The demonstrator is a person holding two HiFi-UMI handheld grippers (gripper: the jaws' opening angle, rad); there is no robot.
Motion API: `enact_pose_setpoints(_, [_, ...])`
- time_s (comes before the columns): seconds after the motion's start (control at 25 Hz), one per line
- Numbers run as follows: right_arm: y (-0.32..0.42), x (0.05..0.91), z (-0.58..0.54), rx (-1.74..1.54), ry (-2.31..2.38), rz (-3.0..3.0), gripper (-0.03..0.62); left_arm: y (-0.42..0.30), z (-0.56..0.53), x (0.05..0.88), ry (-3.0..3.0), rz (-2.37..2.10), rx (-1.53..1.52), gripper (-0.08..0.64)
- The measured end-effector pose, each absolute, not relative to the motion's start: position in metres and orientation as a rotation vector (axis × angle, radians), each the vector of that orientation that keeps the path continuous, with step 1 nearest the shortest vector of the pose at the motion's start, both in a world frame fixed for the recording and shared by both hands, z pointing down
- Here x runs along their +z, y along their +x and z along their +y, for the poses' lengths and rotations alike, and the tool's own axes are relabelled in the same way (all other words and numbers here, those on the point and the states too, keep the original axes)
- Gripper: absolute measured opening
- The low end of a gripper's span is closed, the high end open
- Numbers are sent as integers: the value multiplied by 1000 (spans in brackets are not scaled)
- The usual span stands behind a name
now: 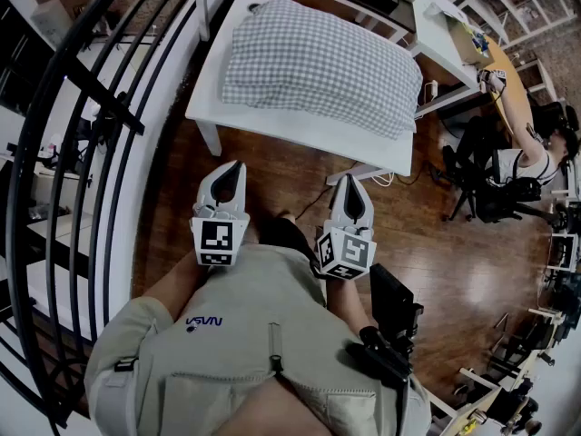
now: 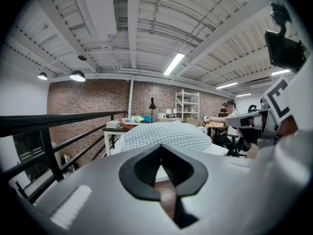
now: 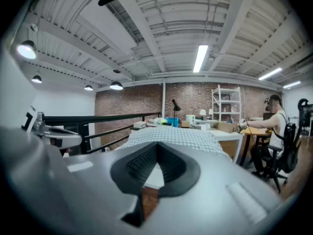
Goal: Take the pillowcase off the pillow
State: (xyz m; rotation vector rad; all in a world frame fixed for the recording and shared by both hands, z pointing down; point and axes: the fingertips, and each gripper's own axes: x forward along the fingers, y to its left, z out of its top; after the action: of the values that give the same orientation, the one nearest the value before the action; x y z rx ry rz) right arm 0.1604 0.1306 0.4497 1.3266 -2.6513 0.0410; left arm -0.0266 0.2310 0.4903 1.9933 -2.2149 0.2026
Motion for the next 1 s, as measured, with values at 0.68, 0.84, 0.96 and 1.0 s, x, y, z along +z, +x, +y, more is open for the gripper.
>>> enact_pose_setpoints(0.68, [92,424,-41,-34,986,-2920,3,-57,65,450,1801,-2463,240,6])
enact_pose_setpoints(0.84, [65,430,-58,-21,838,-2945,3,-78,65,451,1647,-2541,267,6])
enact_pose_setpoints(0.96, [46,440,-64,3,765,-2928,3,-99,67,457,1561,-2574,275,6])
enact_pose_setpoints(1.0, [38,442,-64,1,743,-2923,3,-107,67,459,1542,-2574,271,6])
